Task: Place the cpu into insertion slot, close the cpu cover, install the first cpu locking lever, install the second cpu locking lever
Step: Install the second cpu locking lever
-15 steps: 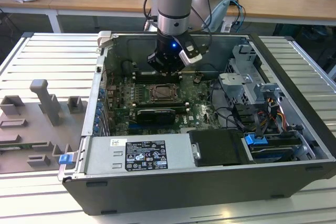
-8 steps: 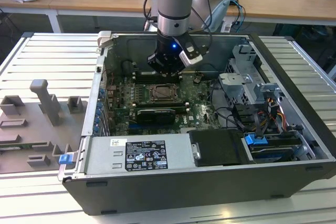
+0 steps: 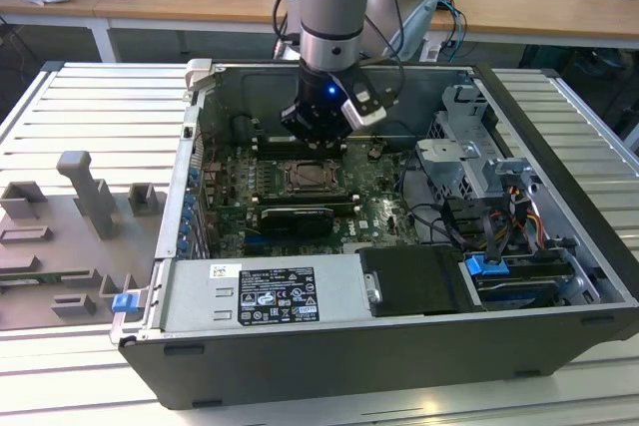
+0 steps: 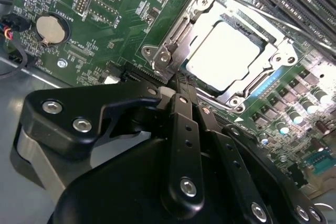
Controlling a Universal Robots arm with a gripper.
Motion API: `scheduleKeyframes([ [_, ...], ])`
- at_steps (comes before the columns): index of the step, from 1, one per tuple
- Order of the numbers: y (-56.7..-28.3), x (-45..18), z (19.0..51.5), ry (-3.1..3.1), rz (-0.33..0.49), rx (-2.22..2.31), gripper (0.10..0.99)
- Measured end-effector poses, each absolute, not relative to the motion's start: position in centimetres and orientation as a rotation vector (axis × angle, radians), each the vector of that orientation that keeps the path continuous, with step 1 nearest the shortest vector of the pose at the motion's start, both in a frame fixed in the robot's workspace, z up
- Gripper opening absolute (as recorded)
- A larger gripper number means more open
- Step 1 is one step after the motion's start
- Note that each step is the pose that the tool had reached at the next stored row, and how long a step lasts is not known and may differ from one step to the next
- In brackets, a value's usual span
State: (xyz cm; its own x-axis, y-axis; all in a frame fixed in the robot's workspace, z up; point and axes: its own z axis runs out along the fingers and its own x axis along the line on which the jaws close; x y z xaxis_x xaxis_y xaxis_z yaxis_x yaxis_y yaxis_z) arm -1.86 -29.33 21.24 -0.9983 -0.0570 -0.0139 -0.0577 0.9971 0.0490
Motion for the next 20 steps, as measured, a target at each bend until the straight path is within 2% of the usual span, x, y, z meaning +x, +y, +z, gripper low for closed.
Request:
scheduleKeyframes([
  [12, -29.9, -1.9, 22.4, 3.127, 0.078, -0.09, 0.106],
  [20, -31.9, -2.0, 22.4, 3.127, 0.078, -0.09, 0.106],
])
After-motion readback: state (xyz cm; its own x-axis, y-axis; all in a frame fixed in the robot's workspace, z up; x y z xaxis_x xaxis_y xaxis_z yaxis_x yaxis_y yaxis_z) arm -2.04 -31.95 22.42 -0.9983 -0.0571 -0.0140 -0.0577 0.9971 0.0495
